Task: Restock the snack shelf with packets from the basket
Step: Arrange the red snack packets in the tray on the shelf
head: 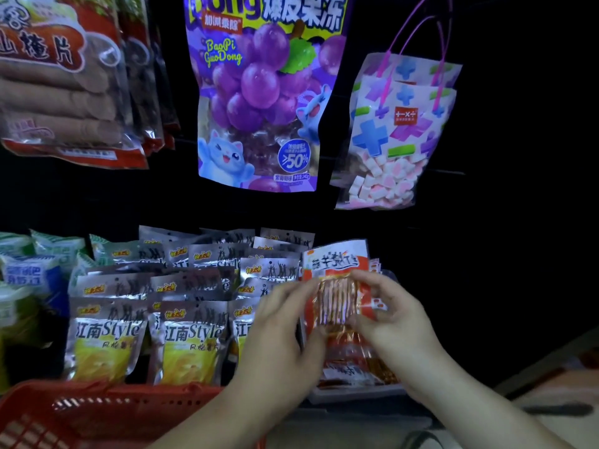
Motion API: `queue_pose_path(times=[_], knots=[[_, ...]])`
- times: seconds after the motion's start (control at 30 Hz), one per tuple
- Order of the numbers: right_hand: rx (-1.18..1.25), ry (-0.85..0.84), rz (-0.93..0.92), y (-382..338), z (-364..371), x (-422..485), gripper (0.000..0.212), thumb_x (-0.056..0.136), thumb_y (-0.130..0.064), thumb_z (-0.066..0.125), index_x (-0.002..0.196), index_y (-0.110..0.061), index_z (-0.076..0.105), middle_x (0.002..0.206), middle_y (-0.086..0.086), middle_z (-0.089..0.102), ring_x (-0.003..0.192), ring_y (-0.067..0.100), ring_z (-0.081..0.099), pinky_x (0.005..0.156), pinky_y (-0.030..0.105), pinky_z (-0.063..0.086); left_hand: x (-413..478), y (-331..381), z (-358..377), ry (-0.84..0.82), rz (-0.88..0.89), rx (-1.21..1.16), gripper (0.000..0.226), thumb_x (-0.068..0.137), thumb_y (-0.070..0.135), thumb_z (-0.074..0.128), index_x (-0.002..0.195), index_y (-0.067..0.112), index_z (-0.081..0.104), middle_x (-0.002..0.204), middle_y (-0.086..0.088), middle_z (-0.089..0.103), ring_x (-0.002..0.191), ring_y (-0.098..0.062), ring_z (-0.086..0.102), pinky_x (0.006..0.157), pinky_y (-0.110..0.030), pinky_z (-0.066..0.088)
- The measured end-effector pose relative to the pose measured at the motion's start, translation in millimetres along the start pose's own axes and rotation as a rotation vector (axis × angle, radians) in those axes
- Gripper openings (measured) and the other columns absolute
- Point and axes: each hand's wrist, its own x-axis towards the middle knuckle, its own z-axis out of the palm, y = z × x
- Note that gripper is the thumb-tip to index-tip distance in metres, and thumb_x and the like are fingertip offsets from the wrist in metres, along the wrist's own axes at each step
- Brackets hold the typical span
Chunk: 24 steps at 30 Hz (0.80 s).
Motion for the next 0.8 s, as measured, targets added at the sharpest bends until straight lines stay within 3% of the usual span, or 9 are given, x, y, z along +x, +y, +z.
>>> queue_pose_path(times=[0.17, 0.27, 0.33, 0.43, 0.57, 0.63, 0.67, 0.73, 0.8], knots=[[0.102, -0.234, -0.061, -3.6, 0.1, -4.6, 0.054, 0.082, 0.005, 0.062, 0.119, -0.032, 0.07, 0.112, -0.001, 0.075, 0.105, 0.015, 0.073, 0.073, 0.03, 0.061, 4.2, 18.0, 7.9, -0.048, -0.09, -0.391, 0.066, 0.094, 0.051, 0.065, 0.15, 0.06, 0.031, 0.135, 0.03, 0.052, 0.12, 0.004, 0.058, 0.093, -0.03, 0.057], [0.165, -0.25, -0.04, -5.6, -5.9, -1.3, 0.039, 0.081, 0.002, 0.067, 0.113, -0.02, 0.064, 0.114, 0.0, 0.076, 0.108, 0.017, 0.071, 0.075, 0.021, 0.056, 8.6, 13.7, 2.6, -0.033, -0.192, -0.551, 0.065, 0.1, 0.021, 0.065, 0.148, 0.054, 0.038, 0.123, 0.019, 0.066, 0.103, -0.011, 0.071, 0.082, -0.047, 0.063], [-0.005, -0.045, -0.094, 2.8, -8.9, 6.5, 0.033, 0.095, -0.004, 0.069, 0.115, -0.03, 0.063, 0.12, -0.011, 0.07, 0.118, 0.013, 0.064, 0.087, 0.024, 0.055, 10.5, 8.4, -0.9, -0.075, -0.241, -0.597, 0.071, 0.101, -0.001, 0.055, 0.148, 0.05, 0.039, 0.121, 0.01, 0.071, 0.104, -0.019, 0.072, 0.085, -0.056, 0.06], [-0.189, 0.047, -0.105, 7.1, -9.3, 11.2, 0.052, 0.094, -0.026, 0.073, 0.132, -0.056, 0.053, 0.143, -0.017, 0.05, 0.133, 0.009, 0.051, 0.103, 0.044, 0.053, 10.6, 3.0, -3.5, -0.161, -0.303, -0.681, 0.074, 0.101, -0.007, 0.053, 0.149, 0.046, 0.034, 0.125, 0.007, 0.072, 0.115, -0.018, 0.069, 0.089, -0.042, 0.062], [-0.033, 0.044, -0.135, 5.1, -13.5, 13.9, 0.059, 0.094, 0.0, 0.069, 0.126, -0.048, 0.058, 0.103, -0.001, 0.073, 0.086, 0.02, 0.071, 0.072, 0.036, 0.059, 10.7, -0.8, 0.7, -0.106, -0.35, -0.659, 0.065, 0.098, -0.006, 0.06, 0.14, 0.042, 0.046, 0.117, 0.012, 0.074, 0.109, -0.006, 0.07, 0.086, -0.029, 0.06], [-0.061, 0.025, -0.136, 6.7, -14.4, 13.9, 0.071, 0.094, 0.005, 0.068, 0.134, -0.051, 0.052, 0.097, 0.008, 0.071, 0.081, 0.039, 0.067, 0.068, 0.045, 0.057, 14.6, -1.5, 1.4, -0.04, -0.355, -0.593, 0.051, 0.098, 0.002, 0.064, 0.132, 0.038, 0.053, 0.108, 0.011, 0.076, 0.098, -0.002, 0.071, 0.081, -0.022, 0.06], [-0.069, 0.003, -0.127, 8.7, -14.8, 13.9, 0.073, 0.093, 0.005, 0.068, 0.138, -0.05, 0.049, 0.101, 0.01, 0.072, 0.088, 0.038, 0.068, 0.073, 0.049, 0.059, 18.0, -1.5, 2.5, -0.025, -0.354, -0.565, 0.042, 0.097, 0.003, 0.065, 0.126, 0.033, 0.058, 0.104, 0.009, 0.076, 0.092, -0.002, 0.071, 0.075, -0.018, 0.059], [-0.193, -0.03, -0.179, 10.5, -18.0, 16.3, 0.058, 0.093, -0.006, 0.073, 0.138, -0.038, 0.056, 0.109, 0.0, 0.073, 0.098, 0.019, 0.071, 0.084, 0.041, 0.062, 26.7, -1.2, 5.9, -0.004, -0.357, -0.532, 0.026, 0.095, 0.002, 0.068, 0.113, 0.021, 0.065, 0.098, 0.005, 0.077, 0.082, -0.002, 0.071, 0.067, -0.014, 0.056], [-0.385, -0.001, -0.281, 9.5, -26.1, 25.2, 0.022, 0.093, -0.02, 0.075, 0.113, -0.027, 0.072, 0.103, -0.008, 0.072, 0.098, 0.005, 0.068, 0.085, 0.031, 0.059, 37.0, -2.0, 12.7, -0.003, -0.372, -0.522, 0.016, 0.094, 0.001, 0.069, 0.104, 0.014, 0.067, 0.094, 0.001, 0.076, 0.072, -0.004, 0.07, 0.06, -0.016, 0.054]])
